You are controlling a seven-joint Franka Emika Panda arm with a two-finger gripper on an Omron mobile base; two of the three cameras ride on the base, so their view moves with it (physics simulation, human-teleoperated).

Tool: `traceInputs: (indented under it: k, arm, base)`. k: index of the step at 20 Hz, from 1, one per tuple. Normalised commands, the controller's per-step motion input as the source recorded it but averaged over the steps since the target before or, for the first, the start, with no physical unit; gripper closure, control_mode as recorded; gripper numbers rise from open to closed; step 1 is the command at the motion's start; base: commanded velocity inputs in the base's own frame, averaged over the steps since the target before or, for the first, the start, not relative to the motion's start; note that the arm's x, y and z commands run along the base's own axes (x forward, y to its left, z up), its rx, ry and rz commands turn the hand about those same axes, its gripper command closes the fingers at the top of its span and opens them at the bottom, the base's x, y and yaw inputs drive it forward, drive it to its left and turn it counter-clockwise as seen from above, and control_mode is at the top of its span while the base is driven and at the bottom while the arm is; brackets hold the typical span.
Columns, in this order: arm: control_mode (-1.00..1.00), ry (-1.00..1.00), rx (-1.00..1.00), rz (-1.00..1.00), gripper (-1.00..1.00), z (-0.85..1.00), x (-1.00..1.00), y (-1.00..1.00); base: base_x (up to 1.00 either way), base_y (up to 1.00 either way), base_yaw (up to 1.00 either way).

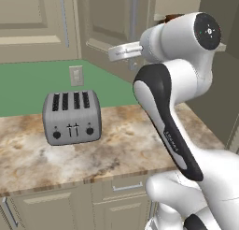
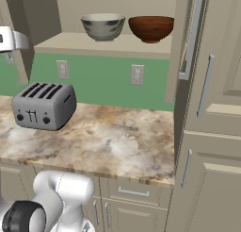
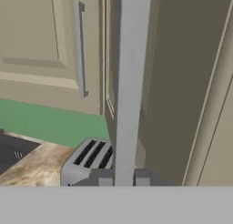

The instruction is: Move the bowls from the cabinet to the plates on the dining table.

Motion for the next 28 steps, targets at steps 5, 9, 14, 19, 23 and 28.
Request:
traceInputs:
  k: [5, 9, 14, 19, 23, 28]
  arm:
    - [-1.00, 0.00, 0.00, 0.01, 1.00, 0.00, -0.09, 0.52]
    - [-1.00, 0.00, 0.00, 0.00, 1.00, 0.00, -0.03, 0.55]
    - [-1.00, 0.05, -0.01, 0.00, 1.00, -0.16, 0.01, 0.38]
    - [-1.00, 0.16, -0.06, -0.02, 1.00, -0.27, 0.19, 0.39]
    - [-1.00, 0.20, -0.08, -0.02, 1.00, -0.25, 0.49, 0.39]
    - [-1.00, 0.17, -0.05, 0.00, 1.00, -0.17, 0.68, 0.34]
  base:
    - [0.00, 0.00, 0.00]
    - [0.00, 0.00, 0.00]
    - [0.00, 0.00, 0.00]
    - [0.00, 0.00, 0.00]
    - [0.00, 0.00, 0.00]
    - [0.00, 0.00, 0.00]
